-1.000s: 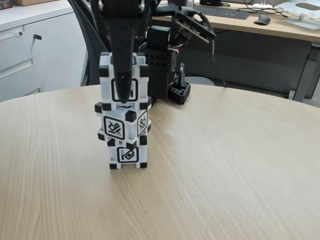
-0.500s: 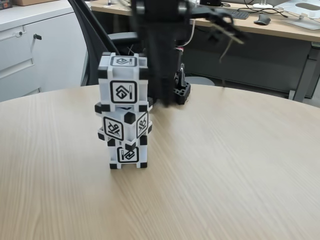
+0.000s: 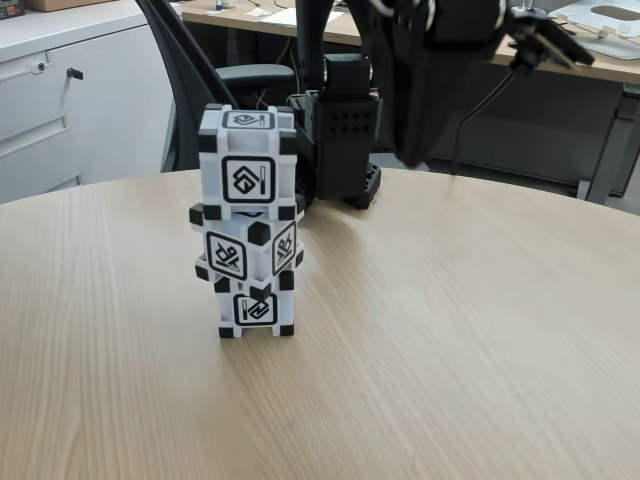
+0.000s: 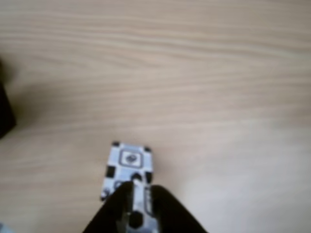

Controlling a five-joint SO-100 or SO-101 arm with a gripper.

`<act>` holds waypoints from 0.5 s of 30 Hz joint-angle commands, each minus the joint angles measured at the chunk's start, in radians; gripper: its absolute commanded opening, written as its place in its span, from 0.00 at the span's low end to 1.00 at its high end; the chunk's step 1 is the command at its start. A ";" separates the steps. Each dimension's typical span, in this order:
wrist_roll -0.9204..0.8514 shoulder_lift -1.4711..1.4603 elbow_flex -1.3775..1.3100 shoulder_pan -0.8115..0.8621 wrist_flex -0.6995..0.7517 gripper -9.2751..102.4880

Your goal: Stack cubes from left to right.

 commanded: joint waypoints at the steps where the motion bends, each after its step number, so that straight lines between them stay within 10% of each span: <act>1: 0.009 0.084 -0.006 -0.005 0.014 0.08; 15: -0.023 0.133 -0.006 0.008 0.014 0.08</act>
